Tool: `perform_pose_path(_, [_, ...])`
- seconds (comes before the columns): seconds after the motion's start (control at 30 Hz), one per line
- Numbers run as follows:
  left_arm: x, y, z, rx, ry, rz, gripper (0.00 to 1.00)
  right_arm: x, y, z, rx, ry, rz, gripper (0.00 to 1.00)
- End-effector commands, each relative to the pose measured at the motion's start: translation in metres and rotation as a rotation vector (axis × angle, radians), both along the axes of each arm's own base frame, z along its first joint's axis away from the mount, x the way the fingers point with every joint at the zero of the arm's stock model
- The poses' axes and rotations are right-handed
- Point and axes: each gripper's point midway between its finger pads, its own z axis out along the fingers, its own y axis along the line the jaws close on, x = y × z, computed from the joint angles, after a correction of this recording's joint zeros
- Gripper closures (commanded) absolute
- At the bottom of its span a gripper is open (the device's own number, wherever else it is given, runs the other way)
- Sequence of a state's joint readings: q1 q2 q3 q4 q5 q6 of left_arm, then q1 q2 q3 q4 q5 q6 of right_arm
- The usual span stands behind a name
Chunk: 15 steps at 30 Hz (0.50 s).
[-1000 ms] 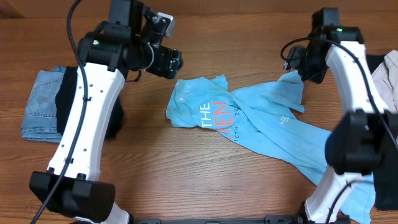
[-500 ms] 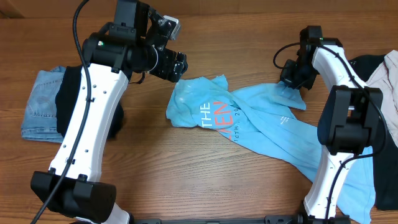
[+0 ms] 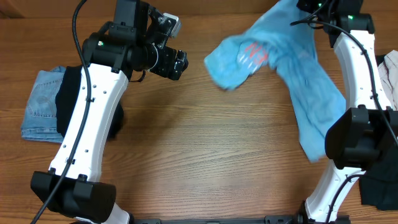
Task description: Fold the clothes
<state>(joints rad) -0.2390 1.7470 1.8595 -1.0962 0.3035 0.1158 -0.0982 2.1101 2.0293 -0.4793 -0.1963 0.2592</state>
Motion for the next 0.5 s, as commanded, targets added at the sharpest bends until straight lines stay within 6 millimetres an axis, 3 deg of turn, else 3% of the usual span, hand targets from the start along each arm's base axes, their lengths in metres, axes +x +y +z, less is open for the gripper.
perform_pose_path(0.0, [0.0, -0.002, 0.011, 0.001, -0.036, -0.02, 0.09, -0.006, -0.015, 0.012, 0.042, -0.001, -0.058, 0.68])
perform_pose_path(0.03, [0.0, -0.003, 0.009, -0.002, -0.031, -0.022, 0.08, -0.01, -0.014, 0.005, 0.045, 0.033, -0.059, 0.35])
perform_pose_path(0.07, [0.001, -0.005, 0.006, -0.006, -0.021, -0.028, 0.05, -0.015, -0.014, -0.003, 0.048, 0.076, -0.06, 0.21])
perform_pose_path(0.13, [0.003, -0.012, -0.005, -0.002, 0.0, -0.043, 0.03, -0.03, -0.013, -0.024, 0.049, 0.179, -0.061, 0.19])
perform_pose_path(0.27, [0.005, -0.027, -0.028, 0.011, 0.053, -0.074, 0.09, -0.073, -0.015, -0.066, 0.054, 0.425, -0.092, 0.2])
perform_pose_path(0.37, [0.007, -0.036, -0.04, 0.02, 0.071, -0.092, 0.07, -0.126, -0.019, -0.102, 0.026, 0.685, -0.134, 0.2])
perform_pose_path(0.47, [0.01, -0.04, -0.039, 0.016, 0.056, -0.098, 0.07, -0.168, -0.015, -0.129, 0.019, 0.87, -0.123, 0.25])
